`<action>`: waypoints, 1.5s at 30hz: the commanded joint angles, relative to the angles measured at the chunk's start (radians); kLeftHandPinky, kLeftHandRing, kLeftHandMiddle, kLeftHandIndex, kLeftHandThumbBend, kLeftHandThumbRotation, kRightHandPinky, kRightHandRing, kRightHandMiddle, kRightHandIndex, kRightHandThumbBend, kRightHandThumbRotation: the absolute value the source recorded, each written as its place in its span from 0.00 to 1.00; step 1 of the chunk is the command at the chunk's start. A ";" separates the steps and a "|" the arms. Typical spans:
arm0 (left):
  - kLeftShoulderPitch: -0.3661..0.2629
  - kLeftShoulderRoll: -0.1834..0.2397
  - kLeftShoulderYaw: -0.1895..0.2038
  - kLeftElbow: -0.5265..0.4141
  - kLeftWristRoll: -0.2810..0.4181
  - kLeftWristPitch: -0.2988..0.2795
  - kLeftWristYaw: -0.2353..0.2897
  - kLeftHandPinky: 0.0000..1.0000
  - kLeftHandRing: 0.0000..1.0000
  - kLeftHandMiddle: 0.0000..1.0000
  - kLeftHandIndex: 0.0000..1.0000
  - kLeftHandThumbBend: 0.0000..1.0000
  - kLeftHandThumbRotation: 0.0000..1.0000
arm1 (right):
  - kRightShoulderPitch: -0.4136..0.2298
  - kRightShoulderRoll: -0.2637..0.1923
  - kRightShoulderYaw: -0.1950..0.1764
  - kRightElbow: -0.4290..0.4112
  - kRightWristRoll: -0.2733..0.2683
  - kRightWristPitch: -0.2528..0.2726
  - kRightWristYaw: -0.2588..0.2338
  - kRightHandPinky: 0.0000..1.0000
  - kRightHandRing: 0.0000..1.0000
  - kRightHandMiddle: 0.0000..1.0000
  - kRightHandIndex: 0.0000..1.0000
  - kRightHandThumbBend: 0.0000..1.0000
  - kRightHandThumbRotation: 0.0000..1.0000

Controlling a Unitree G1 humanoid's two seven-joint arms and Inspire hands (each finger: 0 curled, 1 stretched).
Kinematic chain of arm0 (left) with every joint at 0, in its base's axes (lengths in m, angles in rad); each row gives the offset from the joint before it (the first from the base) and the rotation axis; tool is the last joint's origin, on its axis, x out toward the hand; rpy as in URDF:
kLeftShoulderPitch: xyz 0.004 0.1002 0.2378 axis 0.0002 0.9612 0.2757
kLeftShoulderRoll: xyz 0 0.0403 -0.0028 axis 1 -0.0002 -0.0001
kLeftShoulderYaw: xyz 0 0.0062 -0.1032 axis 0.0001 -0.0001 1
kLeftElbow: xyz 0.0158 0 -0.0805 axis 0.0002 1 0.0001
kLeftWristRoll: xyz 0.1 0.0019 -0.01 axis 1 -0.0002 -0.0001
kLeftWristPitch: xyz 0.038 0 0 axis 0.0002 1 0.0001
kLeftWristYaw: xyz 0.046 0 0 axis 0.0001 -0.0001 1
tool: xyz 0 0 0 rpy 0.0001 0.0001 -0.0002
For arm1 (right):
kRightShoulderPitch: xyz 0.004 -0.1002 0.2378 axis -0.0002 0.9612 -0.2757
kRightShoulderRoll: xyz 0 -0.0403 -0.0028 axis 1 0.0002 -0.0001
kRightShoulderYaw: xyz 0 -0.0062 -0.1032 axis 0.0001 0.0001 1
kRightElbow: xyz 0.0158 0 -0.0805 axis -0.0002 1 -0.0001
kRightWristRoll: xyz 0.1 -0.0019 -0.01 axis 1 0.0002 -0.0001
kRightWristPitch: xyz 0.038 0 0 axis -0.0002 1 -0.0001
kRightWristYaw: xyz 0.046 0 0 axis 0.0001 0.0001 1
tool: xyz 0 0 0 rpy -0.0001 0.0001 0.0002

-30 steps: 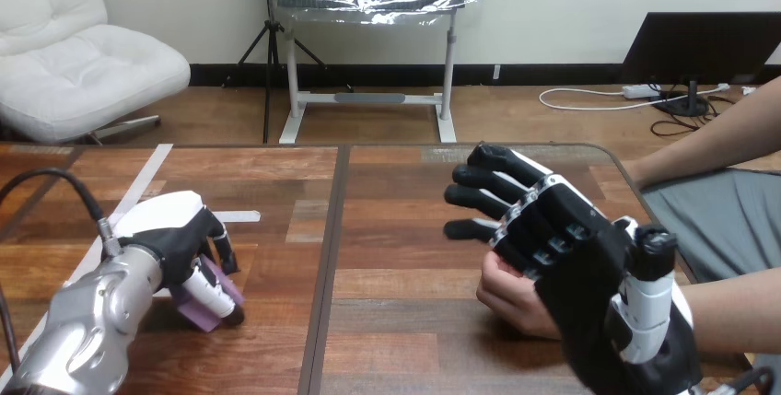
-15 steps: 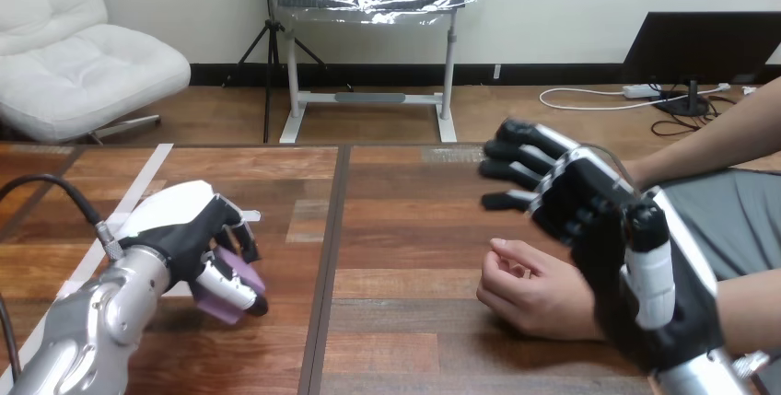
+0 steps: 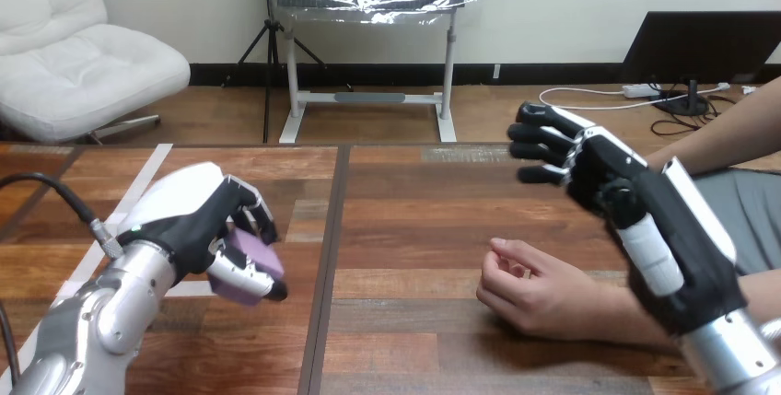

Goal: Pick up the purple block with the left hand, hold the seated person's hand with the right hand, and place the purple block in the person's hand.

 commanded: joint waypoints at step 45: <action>0.036 0.001 0.122 -0.338 -0.028 0.026 -0.017 0.37 0.42 0.47 0.43 0.73 0.00 | -0.310 -0.425 -0.027 0.414 -0.410 -0.150 -0.060 0.77 0.91 0.95 0.94 0.99 0.61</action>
